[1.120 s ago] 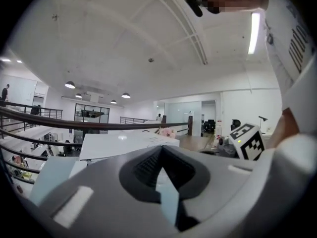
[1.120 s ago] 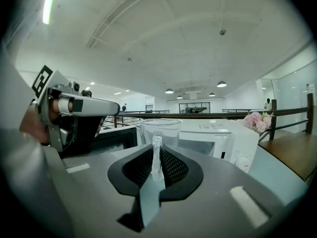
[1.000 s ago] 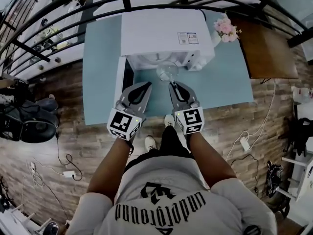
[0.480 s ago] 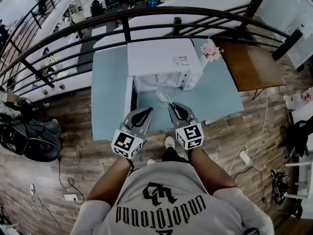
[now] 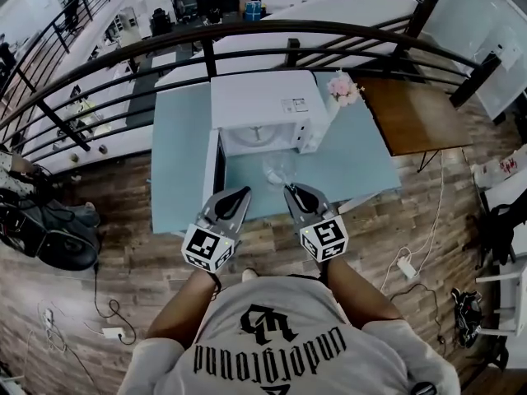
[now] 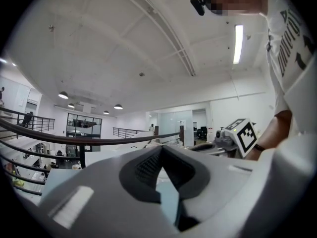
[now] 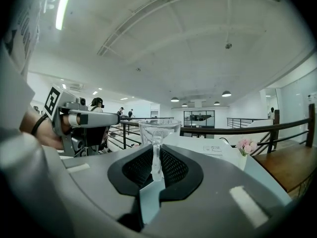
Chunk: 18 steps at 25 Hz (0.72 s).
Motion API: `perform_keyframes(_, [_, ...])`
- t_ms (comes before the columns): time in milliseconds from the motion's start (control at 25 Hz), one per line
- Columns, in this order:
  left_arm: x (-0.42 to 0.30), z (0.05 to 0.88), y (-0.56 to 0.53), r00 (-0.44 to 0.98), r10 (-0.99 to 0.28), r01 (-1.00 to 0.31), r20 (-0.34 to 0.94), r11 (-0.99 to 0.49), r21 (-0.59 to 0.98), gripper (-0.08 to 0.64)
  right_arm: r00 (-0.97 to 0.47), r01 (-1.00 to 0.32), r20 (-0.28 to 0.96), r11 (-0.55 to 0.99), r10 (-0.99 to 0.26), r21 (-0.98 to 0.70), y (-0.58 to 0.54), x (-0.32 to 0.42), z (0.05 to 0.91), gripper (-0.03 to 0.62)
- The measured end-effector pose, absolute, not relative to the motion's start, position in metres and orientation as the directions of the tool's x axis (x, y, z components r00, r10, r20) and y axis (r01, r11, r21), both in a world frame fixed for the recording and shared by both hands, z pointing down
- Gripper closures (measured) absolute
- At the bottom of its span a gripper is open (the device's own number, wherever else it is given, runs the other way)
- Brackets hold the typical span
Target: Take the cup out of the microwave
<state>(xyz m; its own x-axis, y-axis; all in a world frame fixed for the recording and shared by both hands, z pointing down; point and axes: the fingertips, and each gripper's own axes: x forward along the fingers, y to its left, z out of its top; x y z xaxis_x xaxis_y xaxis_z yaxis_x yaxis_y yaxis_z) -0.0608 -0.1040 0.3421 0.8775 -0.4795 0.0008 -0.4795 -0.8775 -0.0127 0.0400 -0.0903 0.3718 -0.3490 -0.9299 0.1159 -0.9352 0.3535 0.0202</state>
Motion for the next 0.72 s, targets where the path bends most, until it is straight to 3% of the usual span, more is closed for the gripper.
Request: perform_keyframes(720, [0.016, 0.343, 0.028, 0.808, -0.589, -0.588, 0.014, -0.808, -0.022, 0.511, -0.488, -0.871, 0.11, 0.491, -0.866, -0.007, 0.039, 0.12, 0.369, 0.558])
